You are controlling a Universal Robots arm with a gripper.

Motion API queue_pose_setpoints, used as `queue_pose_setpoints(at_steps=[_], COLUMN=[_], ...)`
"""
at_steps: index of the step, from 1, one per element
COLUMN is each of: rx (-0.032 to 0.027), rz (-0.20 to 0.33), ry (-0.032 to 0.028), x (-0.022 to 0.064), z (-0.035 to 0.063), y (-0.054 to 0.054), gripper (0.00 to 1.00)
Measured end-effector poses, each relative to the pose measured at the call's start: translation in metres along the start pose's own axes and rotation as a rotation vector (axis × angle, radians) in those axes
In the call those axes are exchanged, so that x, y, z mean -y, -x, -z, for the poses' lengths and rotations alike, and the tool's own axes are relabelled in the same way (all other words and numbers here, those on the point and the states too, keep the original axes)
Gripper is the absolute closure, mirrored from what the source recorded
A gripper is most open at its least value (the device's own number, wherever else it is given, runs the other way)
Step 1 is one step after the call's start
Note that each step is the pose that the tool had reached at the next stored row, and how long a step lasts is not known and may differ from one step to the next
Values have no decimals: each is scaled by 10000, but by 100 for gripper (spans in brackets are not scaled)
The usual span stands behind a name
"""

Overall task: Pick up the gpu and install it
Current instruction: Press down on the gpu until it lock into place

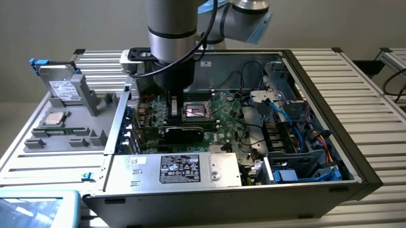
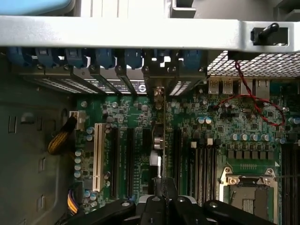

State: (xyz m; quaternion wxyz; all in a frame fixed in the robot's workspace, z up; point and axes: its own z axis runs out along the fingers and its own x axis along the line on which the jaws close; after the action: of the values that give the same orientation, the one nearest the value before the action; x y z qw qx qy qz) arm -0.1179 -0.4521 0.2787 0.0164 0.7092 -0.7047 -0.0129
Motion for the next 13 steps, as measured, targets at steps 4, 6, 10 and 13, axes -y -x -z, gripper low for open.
queue_pose_setpoints(at_steps=[4,6,10,13], rx=[0,-4,-25,5], rz=[0,-1,0,-3], ry=[-4,-13,-8,-24], x=[3,5,7,4], z=[-73,-107,-158,-81], y=[1,0,-1,3], gripper=[88,88,88,88])
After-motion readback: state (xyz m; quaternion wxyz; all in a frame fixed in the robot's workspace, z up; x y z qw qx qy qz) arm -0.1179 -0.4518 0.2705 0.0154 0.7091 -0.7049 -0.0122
